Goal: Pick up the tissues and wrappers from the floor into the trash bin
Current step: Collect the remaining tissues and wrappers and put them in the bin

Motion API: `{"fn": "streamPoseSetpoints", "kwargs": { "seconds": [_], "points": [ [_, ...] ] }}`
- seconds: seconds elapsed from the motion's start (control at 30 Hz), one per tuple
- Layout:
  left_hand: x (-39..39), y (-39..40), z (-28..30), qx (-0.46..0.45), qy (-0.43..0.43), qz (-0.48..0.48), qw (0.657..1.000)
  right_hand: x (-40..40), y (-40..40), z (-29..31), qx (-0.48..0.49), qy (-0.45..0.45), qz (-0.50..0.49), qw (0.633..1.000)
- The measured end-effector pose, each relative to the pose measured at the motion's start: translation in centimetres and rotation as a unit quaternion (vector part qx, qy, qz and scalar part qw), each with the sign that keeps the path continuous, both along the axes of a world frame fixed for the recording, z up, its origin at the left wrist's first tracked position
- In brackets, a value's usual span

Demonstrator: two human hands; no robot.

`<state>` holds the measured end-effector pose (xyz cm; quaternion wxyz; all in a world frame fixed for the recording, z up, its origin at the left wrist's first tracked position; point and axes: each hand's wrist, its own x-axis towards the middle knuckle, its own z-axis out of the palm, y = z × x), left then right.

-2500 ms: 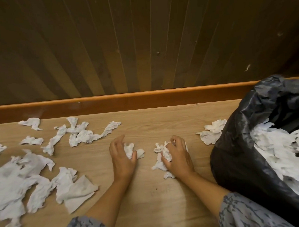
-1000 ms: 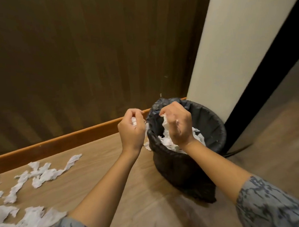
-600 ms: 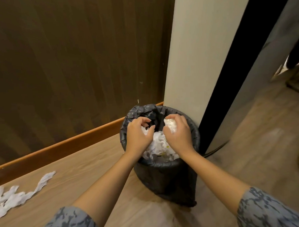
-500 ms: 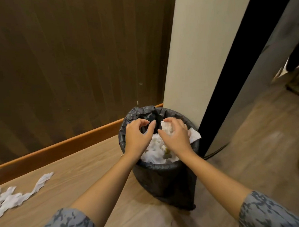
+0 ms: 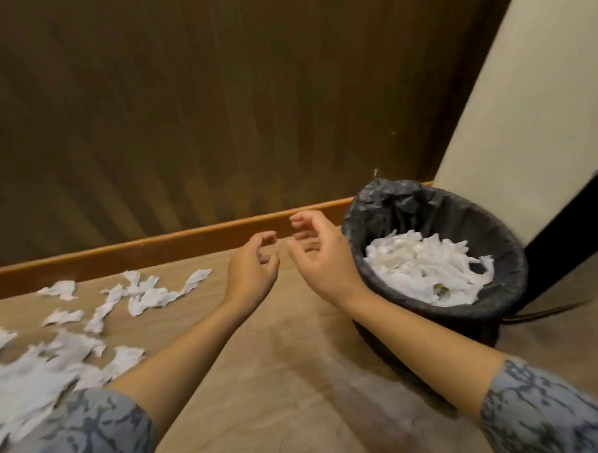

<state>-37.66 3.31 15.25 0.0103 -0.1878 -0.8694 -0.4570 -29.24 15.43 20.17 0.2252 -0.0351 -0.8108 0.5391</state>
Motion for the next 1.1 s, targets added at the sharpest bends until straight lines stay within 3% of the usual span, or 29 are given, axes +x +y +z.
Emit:
{"fn": "streamPoseSetpoints", "kwargs": {
  "seconds": [0.17, 0.47, 0.63, 0.8, 0.97, 1.1],
  "points": [
    [0.1, -7.7, -6.5, -0.146, 0.001, 0.013, 0.989, -3.1, -3.8, -8.2, 0.037, -0.149, 0.003, 0.988],
    [-0.9, -12.3, -14.3, -0.156, -0.07, 0.036, 0.985, -8.4, -0.2, -17.9, 0.1, -0.301, -0.153, 0.936],
    [-2.0, -12.1, -17.9, -0.129, -0.079, 0.035, 0.988, -10.8, 2.6, -20.9, 0.091, -0.339, -0.244, 0.904],
    [-2.7, -11.5, -21.1, -0.133, -0.056, 0.061, 0.988, -12.3, 5.2, -22.4, 0.186, -0.369, -0.285, 0.865],
    [-2.0, -10.9, -22.4, -0.128, -0.012, 0.081, 0.988, -12.7, 5.6, -23.4, 0.143, -0.429, -0.296, 0.841],
    [-1.8, -11.0, -22.6, -0.129, 0.001, 0.084, 0.988, -11.9, 5.5, -24.4, 0.18, -0.369, -0.218, 0.886]
  ]
}}
